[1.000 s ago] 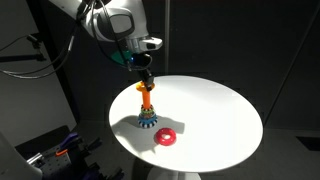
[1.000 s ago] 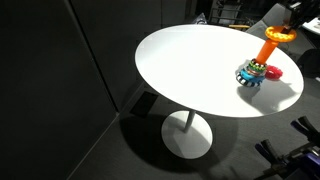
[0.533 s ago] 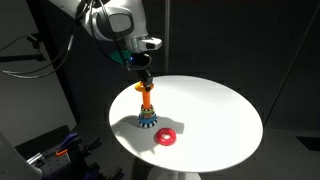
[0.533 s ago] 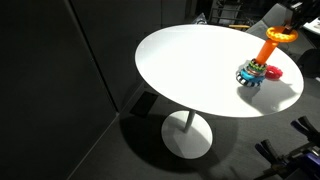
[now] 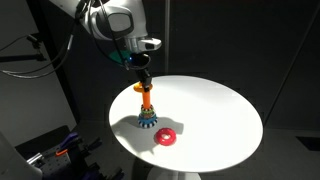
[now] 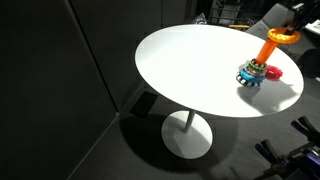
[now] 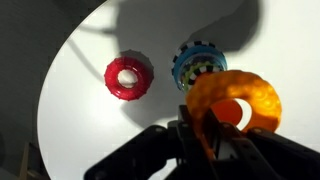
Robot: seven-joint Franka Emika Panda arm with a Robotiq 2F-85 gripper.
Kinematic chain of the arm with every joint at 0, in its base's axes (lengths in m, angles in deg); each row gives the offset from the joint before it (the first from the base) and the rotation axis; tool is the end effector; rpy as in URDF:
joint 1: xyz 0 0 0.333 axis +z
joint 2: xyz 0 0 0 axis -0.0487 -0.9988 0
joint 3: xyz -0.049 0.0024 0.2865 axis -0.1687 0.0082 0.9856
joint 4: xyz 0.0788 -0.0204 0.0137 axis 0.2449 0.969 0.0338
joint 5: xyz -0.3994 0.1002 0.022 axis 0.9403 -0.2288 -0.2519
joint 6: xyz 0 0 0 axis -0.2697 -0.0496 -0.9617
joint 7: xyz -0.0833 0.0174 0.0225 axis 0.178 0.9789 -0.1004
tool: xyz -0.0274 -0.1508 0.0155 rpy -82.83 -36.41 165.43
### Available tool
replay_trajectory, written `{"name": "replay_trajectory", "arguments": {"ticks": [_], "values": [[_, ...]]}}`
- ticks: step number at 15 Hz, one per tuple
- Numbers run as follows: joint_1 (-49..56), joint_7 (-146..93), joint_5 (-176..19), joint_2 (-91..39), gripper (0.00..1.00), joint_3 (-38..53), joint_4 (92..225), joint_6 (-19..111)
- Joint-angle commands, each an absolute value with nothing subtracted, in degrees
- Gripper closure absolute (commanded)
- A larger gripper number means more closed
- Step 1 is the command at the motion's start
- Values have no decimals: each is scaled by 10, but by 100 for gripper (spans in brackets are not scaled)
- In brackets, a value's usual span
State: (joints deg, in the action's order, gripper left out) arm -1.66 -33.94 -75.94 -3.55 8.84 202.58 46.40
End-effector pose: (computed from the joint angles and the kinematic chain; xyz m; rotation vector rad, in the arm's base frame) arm 0.5059 -0.0679 0.2836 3.0473 -0.4154 0.1137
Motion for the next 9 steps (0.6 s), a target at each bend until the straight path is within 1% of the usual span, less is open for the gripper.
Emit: {"name": "replay_trajectory", "arguments": {"ticks": [1, 9], "values": [[-15, -340, -770, -19, 94, 88, 2031, 448], [-18, -343, -765, -21, 94, 87, 2030, 448]]}}
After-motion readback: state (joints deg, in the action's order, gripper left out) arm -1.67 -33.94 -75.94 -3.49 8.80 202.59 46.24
